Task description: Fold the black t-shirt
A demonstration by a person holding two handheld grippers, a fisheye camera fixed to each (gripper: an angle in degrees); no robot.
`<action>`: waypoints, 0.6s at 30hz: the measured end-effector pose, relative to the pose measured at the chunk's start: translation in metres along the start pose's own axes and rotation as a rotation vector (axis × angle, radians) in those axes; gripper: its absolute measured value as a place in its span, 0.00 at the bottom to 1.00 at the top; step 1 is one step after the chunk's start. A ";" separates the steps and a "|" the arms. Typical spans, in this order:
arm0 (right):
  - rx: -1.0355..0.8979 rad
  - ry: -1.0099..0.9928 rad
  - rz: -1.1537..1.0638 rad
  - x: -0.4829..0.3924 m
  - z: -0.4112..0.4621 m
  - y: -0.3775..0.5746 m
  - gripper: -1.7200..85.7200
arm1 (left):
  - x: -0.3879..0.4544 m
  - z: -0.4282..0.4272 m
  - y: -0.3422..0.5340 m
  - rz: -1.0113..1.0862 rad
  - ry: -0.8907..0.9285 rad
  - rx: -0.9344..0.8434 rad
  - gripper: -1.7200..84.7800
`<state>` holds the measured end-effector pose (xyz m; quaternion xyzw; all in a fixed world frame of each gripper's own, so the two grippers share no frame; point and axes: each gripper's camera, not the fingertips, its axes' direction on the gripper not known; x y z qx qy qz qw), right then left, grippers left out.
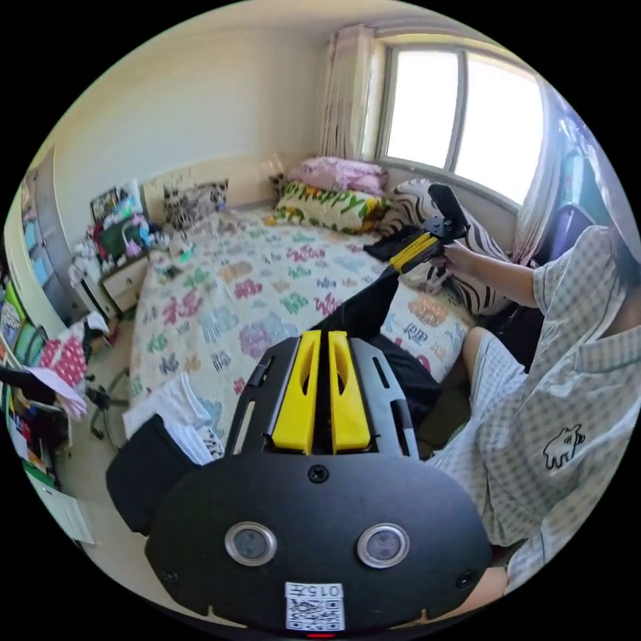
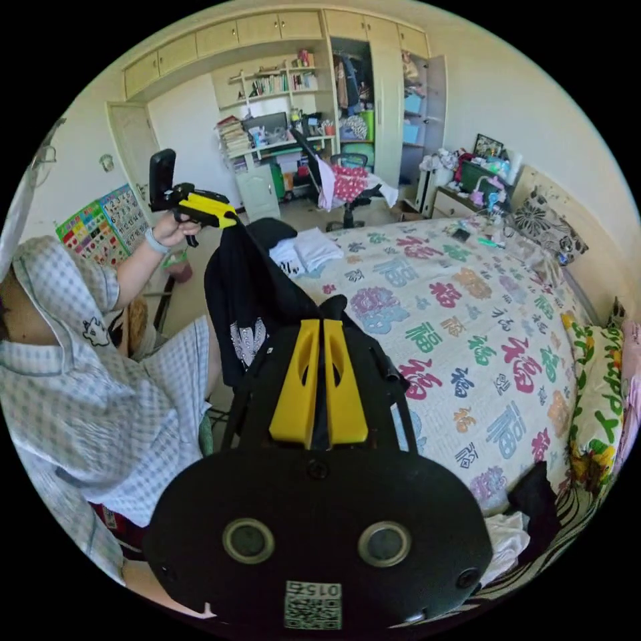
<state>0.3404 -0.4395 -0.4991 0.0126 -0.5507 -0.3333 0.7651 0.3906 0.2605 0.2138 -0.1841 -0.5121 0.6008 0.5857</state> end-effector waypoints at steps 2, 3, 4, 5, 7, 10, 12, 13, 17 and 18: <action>0.073 0.059 0.004 -0.025 -0.061 -0.008 0.02 | 0.037 -0.048 -0.020 0.069 -0.064 0.088 0.03; 0.122 0.110 0.005 -0.044 -0.101 -0.013 0.02 | 0.062 -0.078 -0.031 0.116 -0.107 0.134 0.03; 0.149 0.136 0.006 -0.054 -0.120 -0.015 0.02 | 0.087 -0.107 -0.041 0.161 -0.146 0.176 0.03; 0.200 0.193 0.010 -0.075 -0.157 -0.019 0.02 | 0.099 -0.121 -0.045 0.182 -0.162 0.197 0.03; 0.267 0.303 0.012 -0.109 -0.208 -0.024 0.02 | 0.144 -0.170 -0.060 0.262 -0.212 0.267 0.03; 0.340 0.473 0.007 -0.161 -0.274 -0.031 0.02 | 0.193 -0.223 -0.074 0.326 -0.287 0.357 0.03; 0.382 0.587 -0.001 -0.198 -0.316 -0.036 0.02 | 0.221 -0.250 -0.079 0.357 -0.340 0.409 0.03; 0.393 0.618 -0.005 -0.207 -0.325 -0.037 0.02 | 0.238 -0.266 -0.082 0.375 -0.372 0.445 0.03; 0.462 0.772 -0.036 -0.260 -0.388 -0.042 0.02 | 0.283 -0.303 -0.088 0.436 -0.494 0.537 0.03; 0.475 0.820 -0.048 -0.273 -0.404 -0.043 0.02 | 0.296 -0.313 -0.090 0.456 -0.530 0.573 0.03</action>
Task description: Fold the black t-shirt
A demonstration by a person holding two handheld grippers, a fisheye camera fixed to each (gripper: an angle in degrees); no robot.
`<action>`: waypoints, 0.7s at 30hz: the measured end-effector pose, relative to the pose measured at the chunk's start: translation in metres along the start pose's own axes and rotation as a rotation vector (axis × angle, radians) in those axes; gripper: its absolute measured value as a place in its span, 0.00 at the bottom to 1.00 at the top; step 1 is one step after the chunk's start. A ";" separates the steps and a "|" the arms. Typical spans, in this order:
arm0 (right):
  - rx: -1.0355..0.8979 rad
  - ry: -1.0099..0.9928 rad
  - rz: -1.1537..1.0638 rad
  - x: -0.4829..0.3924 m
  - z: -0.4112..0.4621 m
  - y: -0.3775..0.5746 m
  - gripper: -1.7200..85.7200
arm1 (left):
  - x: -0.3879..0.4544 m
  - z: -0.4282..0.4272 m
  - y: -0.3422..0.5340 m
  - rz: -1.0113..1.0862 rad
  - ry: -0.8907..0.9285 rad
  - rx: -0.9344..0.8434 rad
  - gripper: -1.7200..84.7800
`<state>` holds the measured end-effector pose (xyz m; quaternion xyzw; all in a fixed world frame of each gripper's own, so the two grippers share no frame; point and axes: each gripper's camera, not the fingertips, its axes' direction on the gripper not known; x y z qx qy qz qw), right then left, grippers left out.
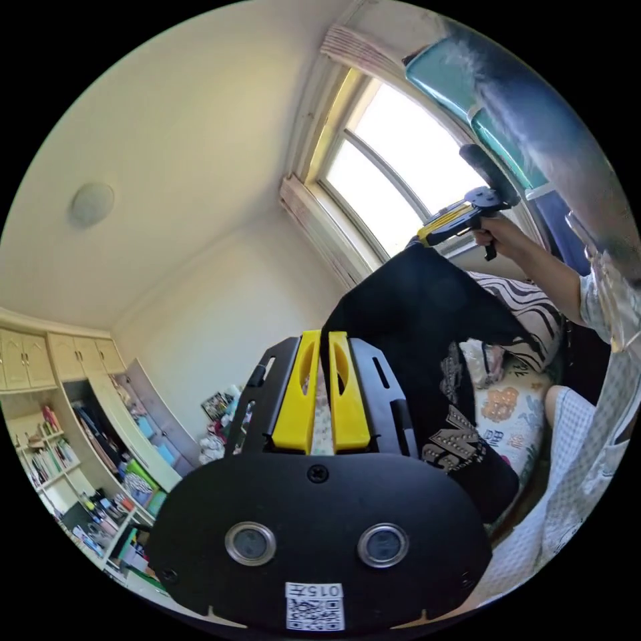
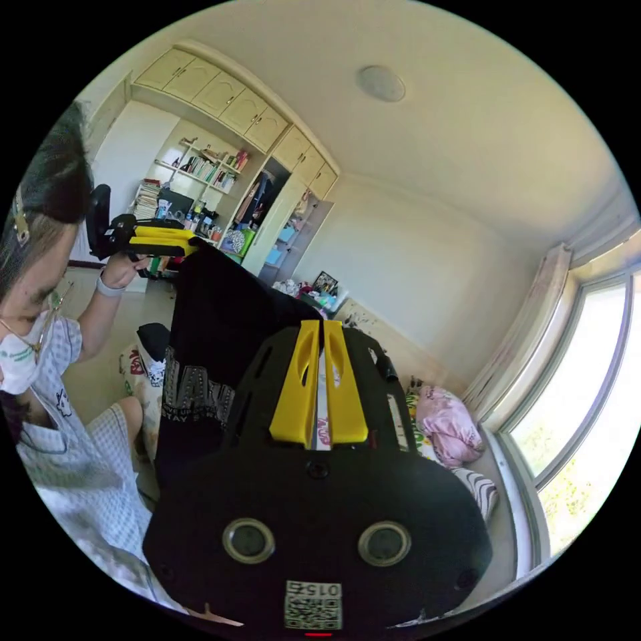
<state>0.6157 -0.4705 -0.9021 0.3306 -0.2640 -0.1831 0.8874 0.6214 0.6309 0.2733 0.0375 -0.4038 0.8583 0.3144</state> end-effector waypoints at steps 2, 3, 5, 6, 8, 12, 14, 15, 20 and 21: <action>0.026 0.079 -0.029 0.003 -0.023 -0.013 0.02 | 0.005 -0.010 -0.017 0.033 -0.047 0.042 0.03; 0.041 0.129 -0.050 0.006 -0.035 -0.021 0.02 | 0.006 -0.012 -0.026 0.050 -0.074 0.065 0.03; 0.053 0.198 -0.076 0.013 -0.045 -0.031 0.02 | 0.007 -0.007 -0.037 0.068 -0.095 0.090 0.03; 0.049 0.234 -0.088 0.020 -0.045 -0.036 0.02 | 0.006 0.003 -0.042 0.075 -0.098 0.097 0.03; 0.038 0.259 -0.095 0.037 -0.036 -0.039 0.02 | 0.005 0.028 -0.044 0.081 -0.096 0.090 0.03; -0.067 0.173 -0.030 0.105 0.038 -0.025 0.02 | 0.007 0.137 -0.027 0.088 -0.048 -0.025 0.03; -0.154 0.102 0.029 0.143 0.094 -0.009 0.02 | 0.010 0.210 -0.009 0.080 -0.004 -0.127 0.03; -0.226 0.059 0.074 0.170 0.139 0.004 0.02 | 0.014 0.268 0.006 0.074 0.029 -0.206 0.03; -0.525 -0.092 0.344 0.283 0.351 0.092 0.03 | 0.051 0.535 0.113 0.014 0.113 -0.562 0.04; -0.587 -0.241 0.495 0.305 0.390 0.130 0.04 | 0.064 0.581 0.157 -0.025 0.160 -0.690 0.04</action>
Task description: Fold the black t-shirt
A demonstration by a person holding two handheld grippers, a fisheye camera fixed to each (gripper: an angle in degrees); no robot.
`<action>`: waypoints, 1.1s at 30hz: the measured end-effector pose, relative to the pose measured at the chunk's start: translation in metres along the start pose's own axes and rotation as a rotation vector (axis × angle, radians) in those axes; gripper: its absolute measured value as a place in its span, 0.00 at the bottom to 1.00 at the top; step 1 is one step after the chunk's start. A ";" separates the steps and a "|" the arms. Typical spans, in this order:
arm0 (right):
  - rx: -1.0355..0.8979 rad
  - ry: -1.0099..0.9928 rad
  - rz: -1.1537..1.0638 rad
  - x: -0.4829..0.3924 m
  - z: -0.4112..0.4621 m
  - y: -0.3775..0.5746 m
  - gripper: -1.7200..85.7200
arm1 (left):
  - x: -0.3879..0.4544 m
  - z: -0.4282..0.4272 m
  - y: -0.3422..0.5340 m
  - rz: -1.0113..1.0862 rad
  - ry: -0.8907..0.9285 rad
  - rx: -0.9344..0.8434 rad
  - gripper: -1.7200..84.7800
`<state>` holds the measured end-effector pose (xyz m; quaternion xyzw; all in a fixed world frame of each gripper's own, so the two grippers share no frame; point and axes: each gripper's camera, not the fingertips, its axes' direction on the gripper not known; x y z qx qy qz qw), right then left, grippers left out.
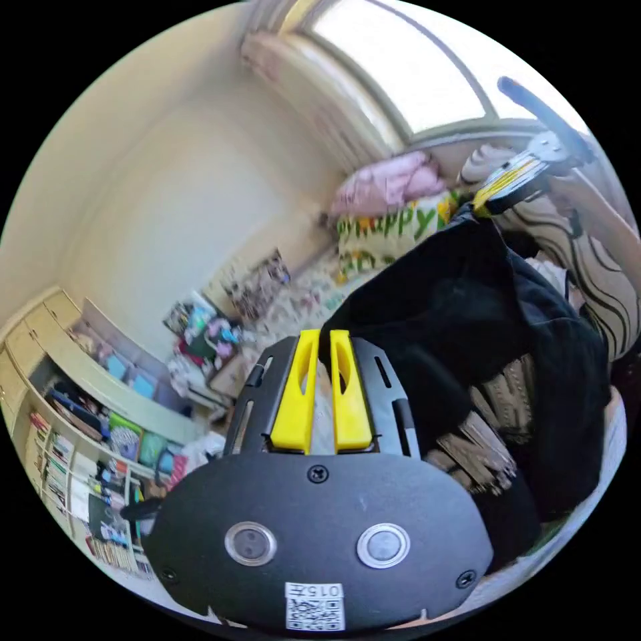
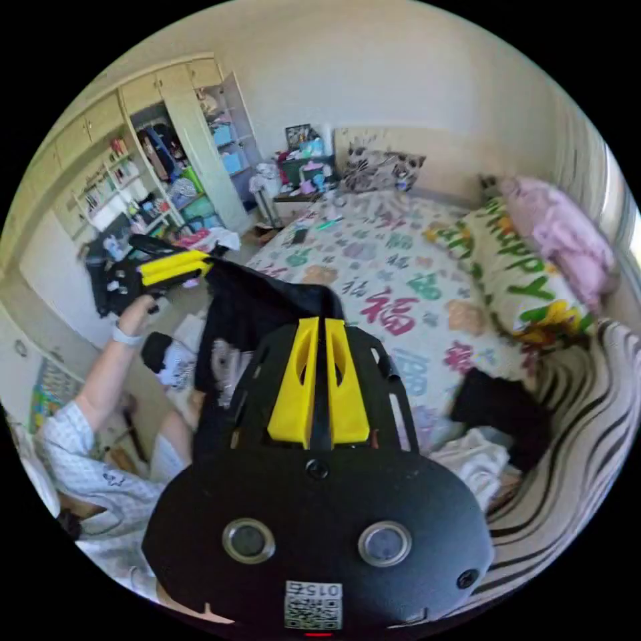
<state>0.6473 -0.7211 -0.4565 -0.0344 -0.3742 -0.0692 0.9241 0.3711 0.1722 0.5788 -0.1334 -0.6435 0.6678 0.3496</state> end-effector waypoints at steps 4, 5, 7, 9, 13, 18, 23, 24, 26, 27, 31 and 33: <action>-0.094 -0.340 0.073 0.050 0.077 0.073 0.07 | 0.032 0.129 0.124 -0.126 0.281 -0.175 0.04; -0.153 -0.316 0.074 0.052 0.097 0.115 0.08 | 0.039 0.143 0.150 -0.151 0.322 -0.204 0.04; -0.275 -0.343 0.139 0.055 0.131 0.186 0.10 | 0.069 0.200 0.258 -0.267 0.475 -0.413 0.05; -0.474 -0.463 0.273 0.055 0.171 0.276 0.13 | 0.087 0.227 0.334 -0.397 0.625 -0.556 0.06; -0.616 -0.508 0.400 0.039 0.188 0.356 0.14 | 0.099 0.242 0.435 -0.728 0.867 -0.612 0.12; -0.686 -0.581 0.502 0.041 0.222 0.372 0.11 | 0.121 0.296 0.433 -0.652 0.965 -0.711 0.12; -0.711 -0.564 0.477 0.067 0.224 0.360 0.04 | 0.118 0.347 0.417 -0.532 0.972 -0.770 0.05; -0.676 -0.608 0.488 0.075 0.217 0.357 0.03 | 0.112 0.358 0.417 -0.543 1.020 -0.783 0.04; -0.636 -0.597 0.494 0.089 0.197 0.352 0.02 | 0.095 0.356 0.414 -0.522 0.995 -0.750 0.03; -0.636 -0.530 0.465 0.097 0.179 0.348 0.02 | 0.081 0.349 0.412 -0.505 0.945 -0.729 0.02; -0.610 -0.391 0.434 0.128 0.126 0.344 0.02 | 0.029 0.325 0.417 -0.531 0.800 -0.640 0.02; -0.649 -0.368 0.439 0.143 0.114 0.346 0.02 | 0.022 0.331 0.423 -0.541 0.813 -0.652 0.01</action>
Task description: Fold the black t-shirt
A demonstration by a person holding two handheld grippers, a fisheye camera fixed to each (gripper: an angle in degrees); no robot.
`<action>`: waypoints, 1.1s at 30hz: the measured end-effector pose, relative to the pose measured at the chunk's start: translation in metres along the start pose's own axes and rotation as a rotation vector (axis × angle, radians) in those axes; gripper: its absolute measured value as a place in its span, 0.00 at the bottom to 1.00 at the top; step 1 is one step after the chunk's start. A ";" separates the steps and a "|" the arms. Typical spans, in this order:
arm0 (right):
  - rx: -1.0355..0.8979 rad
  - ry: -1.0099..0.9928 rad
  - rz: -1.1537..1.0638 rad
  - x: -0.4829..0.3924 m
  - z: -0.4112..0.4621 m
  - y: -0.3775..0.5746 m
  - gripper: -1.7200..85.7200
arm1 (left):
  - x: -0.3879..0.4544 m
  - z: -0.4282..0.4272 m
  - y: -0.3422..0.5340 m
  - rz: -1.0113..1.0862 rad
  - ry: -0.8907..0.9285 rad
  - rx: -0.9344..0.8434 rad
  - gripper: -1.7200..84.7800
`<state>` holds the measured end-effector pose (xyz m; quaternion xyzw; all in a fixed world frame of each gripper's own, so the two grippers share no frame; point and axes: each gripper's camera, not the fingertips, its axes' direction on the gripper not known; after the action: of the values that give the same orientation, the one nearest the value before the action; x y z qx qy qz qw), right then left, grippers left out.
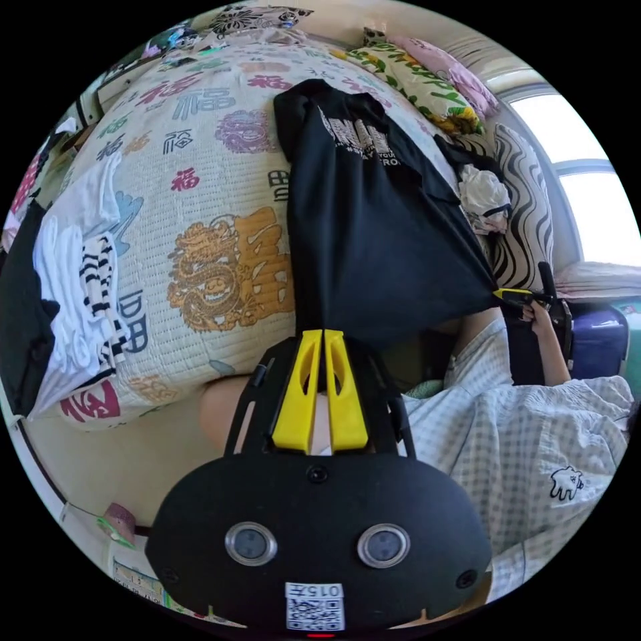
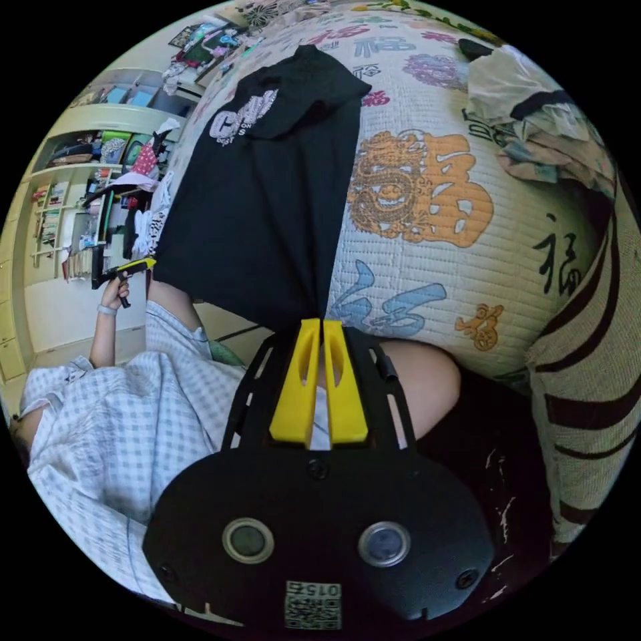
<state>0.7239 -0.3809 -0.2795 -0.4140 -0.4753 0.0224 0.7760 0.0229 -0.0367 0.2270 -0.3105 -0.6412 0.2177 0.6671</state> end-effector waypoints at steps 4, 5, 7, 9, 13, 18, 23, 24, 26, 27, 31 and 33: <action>-0.132 0.077 -0.008 0.005 0.017 -0.006 0.03 | -0.017 0.035 -0.012 -0.022 -0.075 -0.086 0.02; -0.165 0.088 -0.011 0.005 0.025 -0.012 0.04 | -0.019 0.042 -0.015 -0.027 -0.084 -0.105 0.02; -0.215 0.136 -0.035 0.004 0.033 -0.020 0.05 | -0.026 0.069 -0.025 -0.022 -0.138 -0.252 0.02; -0.184 0.266 -0.067 -0.004 0.022 -0.030 0.09 | -0.028 0.075 -0.028 0.009 -0.147 -0.304 0.03; 0.044 0.358 -0.269 -0.045 -0.016 -0.063 0.13 | -0.033 0.045 -0.045 0.019 -0.105 -0.135 0.03; 0.172 0.332 -0.492 -0.105 0.004 -0.180 0.17 | -0.048 0.037 -0.096 0.012 0.080 0.070 0.02; -0.039 0.406 -0.514 -0.115 0.070 -0.266 0.10 | -0.061 0.045 -0.131 0.015 0.256 0.156 0.02; -0.023 0.398 -0.542 -0.113 0.064 -0.269 0.07 | -0.062 0.048 -0.136 0.027 0.254 0.147 0.02; 0.056 0.309 -0.544 -0.097 0.037 -0.267 0.05 | -0.066 0.051 -0.141 0.048 0.252 0.139 0.01; 0.084 0.258 -0.484 -0.075 0.012 -0.267 0.04 | -0.071 0.052 -0.144 0.055 0.258 0.137 0.01; 0.235 0.172 -0.224 0.022 -0.086 -0.258 0.03 | -0.095 0.052 -0.158 0.039 0.271 0.179 0.01; 0.386 0.282 -0.022 0.082 -0.141 -0.246 0.03 | -0.106 0.052 -0.166 0.020 0.267 0.197 0.01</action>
<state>0.7874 -0.5950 -0.0858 -0.2518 -0.3537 0.0462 0.8996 -0.0557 -0.2205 0.2648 -0.2760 -0.5195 0.2429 0.7713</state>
